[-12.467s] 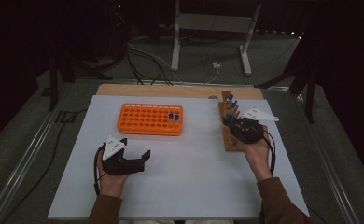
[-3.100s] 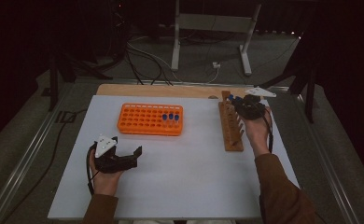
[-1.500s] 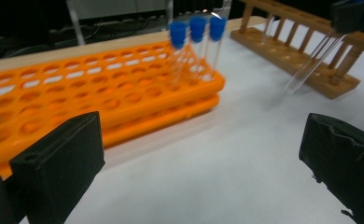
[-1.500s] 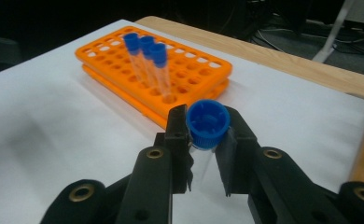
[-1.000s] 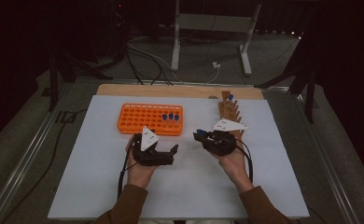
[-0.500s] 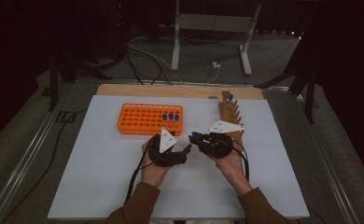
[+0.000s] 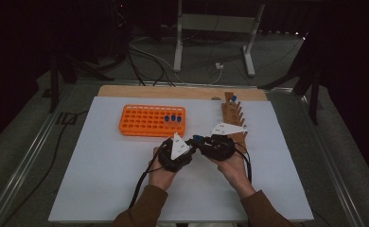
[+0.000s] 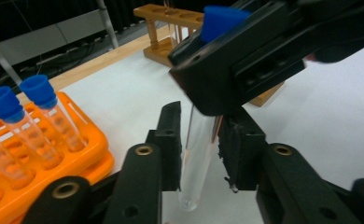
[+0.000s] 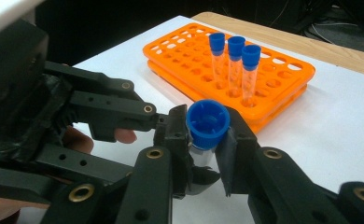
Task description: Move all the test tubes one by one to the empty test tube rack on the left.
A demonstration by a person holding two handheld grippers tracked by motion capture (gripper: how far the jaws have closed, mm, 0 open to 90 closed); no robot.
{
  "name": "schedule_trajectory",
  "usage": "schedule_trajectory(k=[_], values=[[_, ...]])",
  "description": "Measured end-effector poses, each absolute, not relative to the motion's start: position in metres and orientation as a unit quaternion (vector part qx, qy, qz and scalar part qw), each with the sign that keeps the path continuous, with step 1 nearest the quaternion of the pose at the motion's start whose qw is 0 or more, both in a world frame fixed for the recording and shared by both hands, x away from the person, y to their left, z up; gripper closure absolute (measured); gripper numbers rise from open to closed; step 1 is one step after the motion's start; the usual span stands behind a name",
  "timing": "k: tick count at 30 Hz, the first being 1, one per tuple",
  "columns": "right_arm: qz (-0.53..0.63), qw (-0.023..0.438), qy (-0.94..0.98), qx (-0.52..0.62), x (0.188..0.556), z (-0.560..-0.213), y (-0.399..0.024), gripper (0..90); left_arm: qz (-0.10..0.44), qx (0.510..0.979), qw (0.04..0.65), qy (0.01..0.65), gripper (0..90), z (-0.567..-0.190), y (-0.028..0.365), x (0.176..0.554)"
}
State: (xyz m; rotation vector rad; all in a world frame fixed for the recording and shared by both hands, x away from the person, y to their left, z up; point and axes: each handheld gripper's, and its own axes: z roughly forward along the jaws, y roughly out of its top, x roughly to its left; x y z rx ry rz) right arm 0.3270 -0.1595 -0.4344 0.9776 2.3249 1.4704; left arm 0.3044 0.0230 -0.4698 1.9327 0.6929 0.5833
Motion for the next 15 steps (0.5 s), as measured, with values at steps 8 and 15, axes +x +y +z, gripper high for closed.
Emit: schedule_trajectory(k=[8,15], values=[[0.508,0.107,0.786,0.336,0.328,-0.434,-0.162,68.1,0.235,0.795,0.484,0.282,78.1,-0.47,0.025,0.306],[0.534,0.115,0.764,0.343,0.327,-0.424,-0.176,32.4,0.242,0.779,0.49,0.307,78.2,-0.465,0.041,0.313]])
